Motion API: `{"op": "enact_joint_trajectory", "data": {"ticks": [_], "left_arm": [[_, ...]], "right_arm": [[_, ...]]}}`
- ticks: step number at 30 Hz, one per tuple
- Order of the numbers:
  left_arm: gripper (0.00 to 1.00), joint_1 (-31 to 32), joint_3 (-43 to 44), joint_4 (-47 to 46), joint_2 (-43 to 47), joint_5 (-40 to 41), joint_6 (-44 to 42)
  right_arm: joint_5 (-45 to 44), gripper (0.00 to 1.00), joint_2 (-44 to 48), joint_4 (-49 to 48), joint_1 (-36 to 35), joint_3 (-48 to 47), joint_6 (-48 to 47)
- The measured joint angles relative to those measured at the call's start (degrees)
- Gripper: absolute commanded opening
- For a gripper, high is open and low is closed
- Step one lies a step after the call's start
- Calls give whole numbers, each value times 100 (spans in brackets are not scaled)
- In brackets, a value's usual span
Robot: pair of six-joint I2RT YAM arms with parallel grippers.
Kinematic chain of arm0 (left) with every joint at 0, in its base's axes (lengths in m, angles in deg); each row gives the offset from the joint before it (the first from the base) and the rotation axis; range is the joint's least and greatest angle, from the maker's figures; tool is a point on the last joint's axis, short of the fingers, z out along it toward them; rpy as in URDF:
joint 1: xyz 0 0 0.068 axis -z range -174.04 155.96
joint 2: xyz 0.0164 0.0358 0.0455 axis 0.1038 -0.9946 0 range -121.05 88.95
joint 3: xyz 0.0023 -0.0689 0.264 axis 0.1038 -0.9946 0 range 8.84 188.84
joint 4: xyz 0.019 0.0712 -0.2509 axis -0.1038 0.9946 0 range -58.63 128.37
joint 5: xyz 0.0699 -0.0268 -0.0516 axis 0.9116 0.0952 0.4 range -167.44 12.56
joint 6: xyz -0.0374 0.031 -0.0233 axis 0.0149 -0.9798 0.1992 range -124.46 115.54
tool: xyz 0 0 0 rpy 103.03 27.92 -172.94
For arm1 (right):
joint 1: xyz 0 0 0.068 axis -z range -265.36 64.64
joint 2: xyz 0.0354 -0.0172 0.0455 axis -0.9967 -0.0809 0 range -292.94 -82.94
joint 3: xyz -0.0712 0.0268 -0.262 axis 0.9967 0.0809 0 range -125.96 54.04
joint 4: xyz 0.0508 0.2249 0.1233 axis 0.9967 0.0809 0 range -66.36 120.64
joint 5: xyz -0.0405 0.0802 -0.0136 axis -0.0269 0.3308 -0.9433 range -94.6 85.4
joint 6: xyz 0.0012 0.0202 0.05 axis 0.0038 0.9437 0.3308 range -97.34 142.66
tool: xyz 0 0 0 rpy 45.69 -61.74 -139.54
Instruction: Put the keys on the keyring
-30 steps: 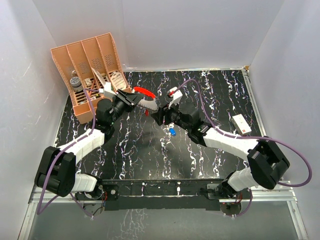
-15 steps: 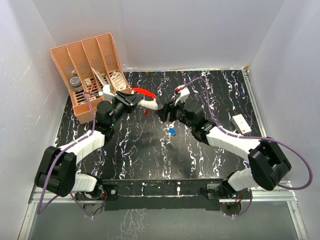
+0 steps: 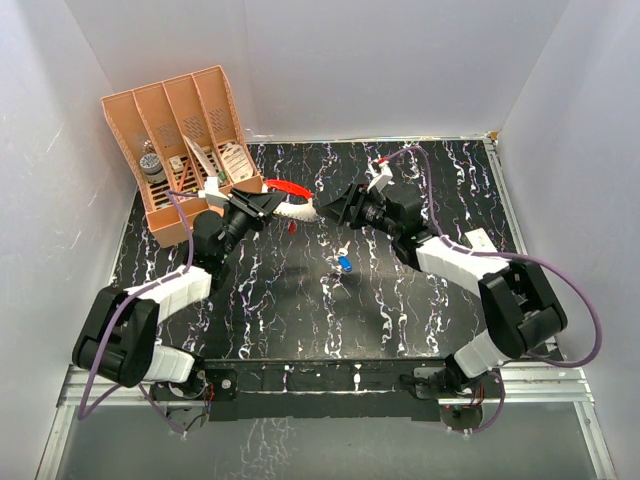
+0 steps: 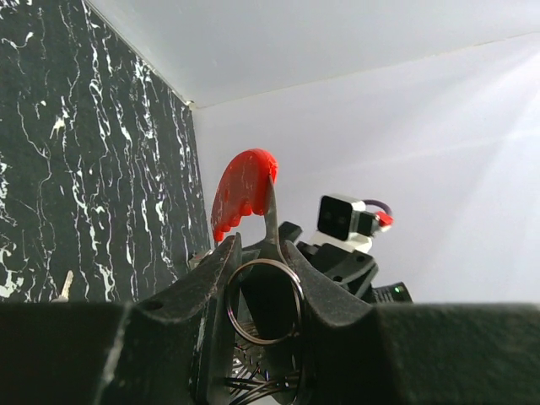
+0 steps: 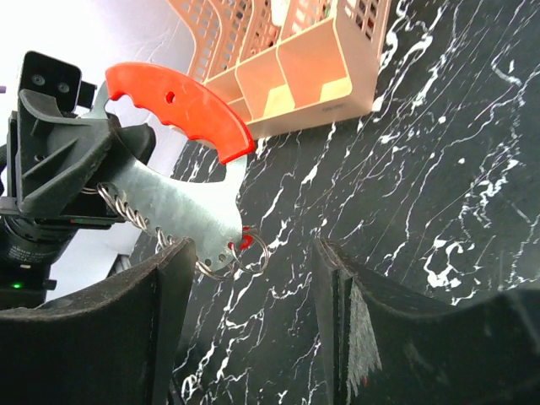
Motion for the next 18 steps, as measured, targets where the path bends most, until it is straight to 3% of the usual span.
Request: {"op": "enact_joint_trajectory", "data": {"ticks": [18], "left_arm": [[0, -4, 4, -1244, -850, -605, 586]], "right_arm": [[883, 48, -898, -929, 74, -284, 975]]}}
